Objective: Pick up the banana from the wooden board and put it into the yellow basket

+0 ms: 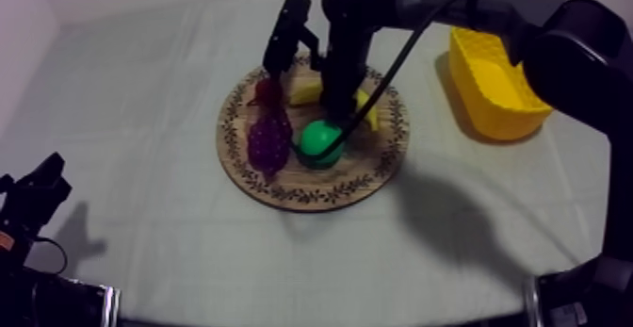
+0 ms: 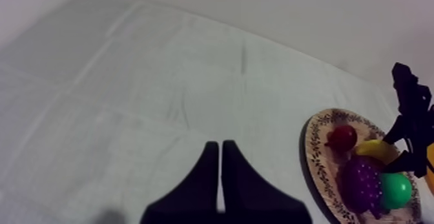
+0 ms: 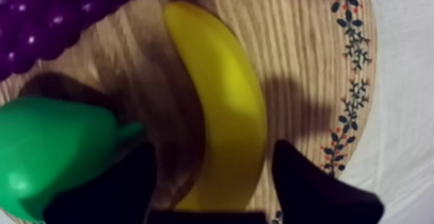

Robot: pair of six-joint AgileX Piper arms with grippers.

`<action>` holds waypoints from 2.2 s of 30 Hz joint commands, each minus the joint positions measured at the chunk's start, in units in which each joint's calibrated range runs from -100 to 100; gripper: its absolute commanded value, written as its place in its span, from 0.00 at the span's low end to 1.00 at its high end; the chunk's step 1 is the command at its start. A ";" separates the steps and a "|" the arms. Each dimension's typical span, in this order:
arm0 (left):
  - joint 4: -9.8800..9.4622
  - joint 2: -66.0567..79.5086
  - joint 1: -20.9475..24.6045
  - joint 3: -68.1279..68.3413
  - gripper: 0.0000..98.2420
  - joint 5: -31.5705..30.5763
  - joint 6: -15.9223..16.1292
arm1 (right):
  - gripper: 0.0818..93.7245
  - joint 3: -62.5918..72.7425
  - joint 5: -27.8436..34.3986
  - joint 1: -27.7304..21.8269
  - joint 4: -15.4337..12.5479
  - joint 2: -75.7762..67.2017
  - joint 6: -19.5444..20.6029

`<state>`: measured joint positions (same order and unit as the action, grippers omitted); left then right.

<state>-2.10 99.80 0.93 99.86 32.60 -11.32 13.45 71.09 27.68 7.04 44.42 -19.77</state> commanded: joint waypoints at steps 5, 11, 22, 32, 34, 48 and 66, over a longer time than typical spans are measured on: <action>0.02 0.03 -0.03 0.03 0.00 -0.02 0.02 | 0.43 -0.56 -0.59 -0.09 0.15 0.48 0.36; 0.02 0.03 -0.03 0.03 0.00 -0.02 0.02 | 0.37 -1.50 -1.31 -0.30 0.33 0.78 0.57; 0.02 0.03 -0.03 0.03 0.00 -0.02 0.02 | 0.29 -1.46 -1.58 -0.57 0.31 0.75 1.02; 0.02 0.03 -0.03 0.03 0.00 -0.02 0.02 | 0.30 0.78 0.60 -0.58 0.06 -2.03 1.91; 0.02 0.03 -0.03 0.03 0.00 -0.02 0.02 | 0.30 0.85 1.09 -0.64 0.29 -3.64 2.19; 0.02 0.03 -0.03 0.03 0.00 -0.02 -0.03 | 0.31 -2.37 6.22 -3.25 1.56 -23.52 3.31; 0.02 0.03 -0.03 0.03 0.00 -0.02 -0.02 | 0.31 -25.32 -6.95 -25.28 -5.40 -55.06 2.07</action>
<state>-2.10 99.80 0.93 99.86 32.60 -11.35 -7.87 67.39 6.14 1.36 -8.56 -20.40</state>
